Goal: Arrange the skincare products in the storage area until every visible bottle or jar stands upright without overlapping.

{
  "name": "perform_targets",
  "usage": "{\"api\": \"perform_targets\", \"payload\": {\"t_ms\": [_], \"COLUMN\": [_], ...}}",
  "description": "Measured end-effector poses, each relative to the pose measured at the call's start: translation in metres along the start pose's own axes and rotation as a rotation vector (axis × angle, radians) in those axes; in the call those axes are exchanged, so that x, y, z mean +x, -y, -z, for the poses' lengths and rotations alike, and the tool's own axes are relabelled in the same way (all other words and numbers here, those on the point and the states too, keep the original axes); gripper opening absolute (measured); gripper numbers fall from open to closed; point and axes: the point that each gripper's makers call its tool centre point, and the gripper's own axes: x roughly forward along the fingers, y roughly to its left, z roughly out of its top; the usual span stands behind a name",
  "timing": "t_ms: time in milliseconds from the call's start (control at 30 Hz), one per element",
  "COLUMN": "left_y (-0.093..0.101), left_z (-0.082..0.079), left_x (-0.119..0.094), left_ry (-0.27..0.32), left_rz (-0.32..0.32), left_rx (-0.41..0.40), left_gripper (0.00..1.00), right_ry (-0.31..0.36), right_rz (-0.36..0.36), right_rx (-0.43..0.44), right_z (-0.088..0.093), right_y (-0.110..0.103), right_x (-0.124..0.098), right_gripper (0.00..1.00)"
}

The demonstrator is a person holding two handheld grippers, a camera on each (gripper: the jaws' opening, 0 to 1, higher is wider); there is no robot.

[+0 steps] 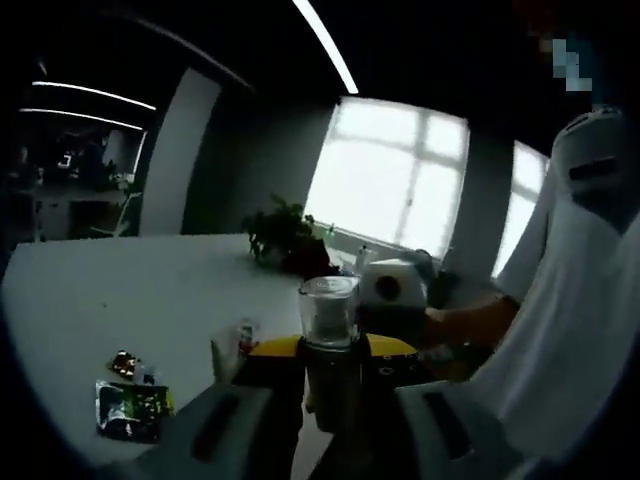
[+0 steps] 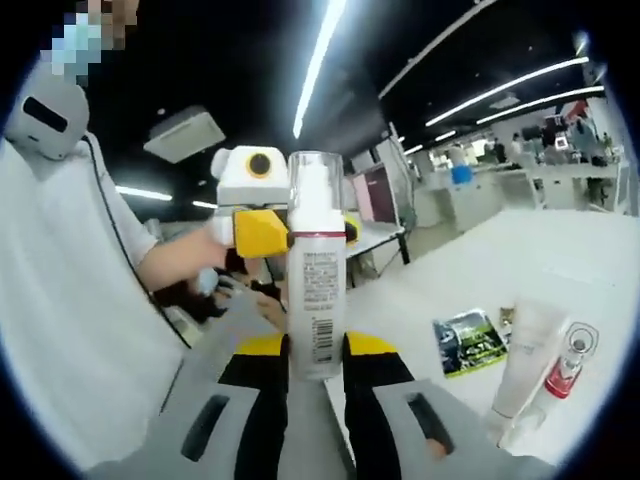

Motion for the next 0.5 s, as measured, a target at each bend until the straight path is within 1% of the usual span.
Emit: {"api": "perform_targets", "payload": {"t_ms": [33, 67, 133, 200, 333, 400, 433, 467, 500], "left_y": [0.0, 0.001, 0.002, 0.002, -0.001, -0.001, 0.0, 0.003, 0.002], "left_z": [0.002, 0.004, 0.008, 0.012, 0.016, 0.022, 0.024, 0.03, 0.032], "left_x": [0.001, 0.002, 0.007, 0.012, 0.019, 0.023, 0.024, 0.027, 0.028], "left_ry": [-0.014, -0.029, -0.061, -0.084, -0.108, -0.136, -0.149, -0.174, -0.185], "left_rz": [0.0, 0.001, 0.007, 0.009, 0.01, 0.007, 0.008, 0.017, 0.017], "left_rx": [0.016, 0.03, 0.051, 0.058, 0.076, 0.1, 0.11, 0.117, 0.12], "left_gripper": [0.23, 0.23, 0.23, 0.23, 0.22, 0.23, 0.22, 0.22, 0.22], "right_ry": [-0.005, -0.03, -0.053, -0.069, -0.083, -0.095, -0.109, -0.122, -0.147], "right_rz": [0.007, 0.026, 0.037, 0.052, 0.077, 0.094, 0.104, 0.11, 0.119], "right_rx": [-0.01, -0.05, -0.066, -0.069, -0.06, -0.07, -0.077, -0.083, -0.1], "right_z": [0.001, 0.005, 0.009, 0.013, 0.019, 0.023, 0.027, 0.03, 0.035], "right_y": [0.001, 0.003, 0.006, 0.009, 0.015, 0.019, 0.021, 0.022, 0.024], "right_x": [0.0, -0.002, -0.004, -0.006, -0.01, -0.012, -0.013, -0.013, -0.014], "right_gripper": [0.2, 0.2, 0.2, 0.2, 0.21, 0.21, 0.21, 0.21, 0.21]}}
